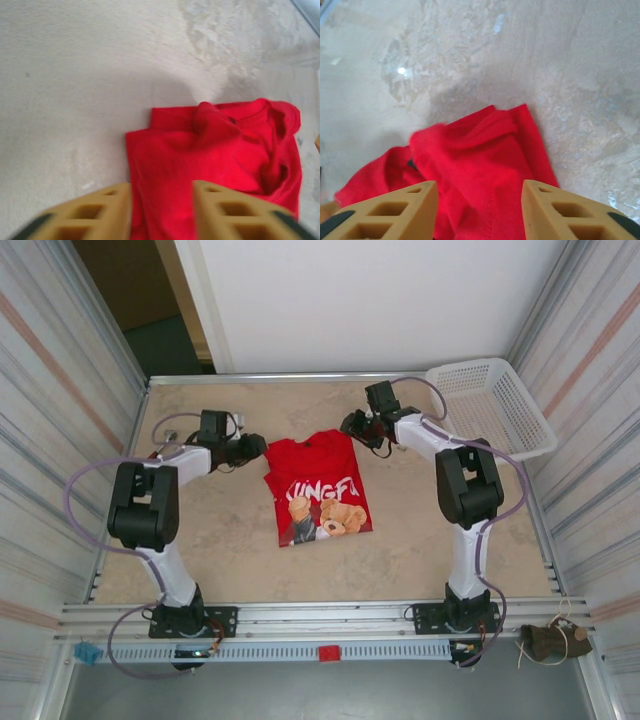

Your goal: Fold the inside-out t-shirt

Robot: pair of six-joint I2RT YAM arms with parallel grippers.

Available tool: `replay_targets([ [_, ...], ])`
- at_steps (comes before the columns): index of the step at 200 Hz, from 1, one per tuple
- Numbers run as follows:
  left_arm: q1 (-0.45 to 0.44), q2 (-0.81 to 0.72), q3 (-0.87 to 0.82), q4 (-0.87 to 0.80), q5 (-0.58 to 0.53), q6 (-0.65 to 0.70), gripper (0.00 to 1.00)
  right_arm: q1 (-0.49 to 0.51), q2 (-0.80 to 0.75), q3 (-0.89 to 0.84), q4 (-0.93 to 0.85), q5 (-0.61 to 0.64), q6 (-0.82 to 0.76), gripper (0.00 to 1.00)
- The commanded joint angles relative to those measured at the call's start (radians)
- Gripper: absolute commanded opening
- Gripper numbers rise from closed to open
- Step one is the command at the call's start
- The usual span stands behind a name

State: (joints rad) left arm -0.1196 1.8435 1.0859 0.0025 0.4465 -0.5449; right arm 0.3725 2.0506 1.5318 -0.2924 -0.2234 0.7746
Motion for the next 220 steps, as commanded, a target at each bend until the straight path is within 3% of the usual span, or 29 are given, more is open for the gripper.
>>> replay_targets([
  [1, 0.045, -0.006, 0.026, 0.012, -0.005, -0.016, 0.55, -0.002, -0.079, -0.06, -0.038, 0.038, -0.019, 0.48],
  [37, 0.005, -0.239, -0.065, -0.118, 0.005, 0.018, 0.59, 0.051, -0.323, -0.328, -0.055, 0.044, -0.006, 0.35],
  [77, -0.272, -0.495, -0.25, -0.168, -0.07, -0.095, 0.6, 0.185, -0.441, -0.532, 0.006, 0.028, 0.036, 0.17],
  [114, -0.433, -0.454, -0.388, -0.017, -0.091, -0.19, 0.58, 0.244, -0.413, -0.639, 0.08, 0.027, 0.1, 0.07],
  [163, -0.483, -0.344, -0.48, 0.009, -0.116, -0.2, 0.55, 0.308, -0.457, -0.777, 0.062, 0.116, 0.192, 0.05],
  [198, -0.492, -0.462, -0.575, -0.047, -0.137, -0.241, 0.55, 0.354, -0.55, -0.849, 0.019, 0.149, 0.273, 0.04],
  [220, -0.491, -0.584, -0.558, -0.142, -0.168, -0.228, 0.57, 0.34, -0.638, -0.775, -0.047, 0.169, 0.197, 0.07],
])
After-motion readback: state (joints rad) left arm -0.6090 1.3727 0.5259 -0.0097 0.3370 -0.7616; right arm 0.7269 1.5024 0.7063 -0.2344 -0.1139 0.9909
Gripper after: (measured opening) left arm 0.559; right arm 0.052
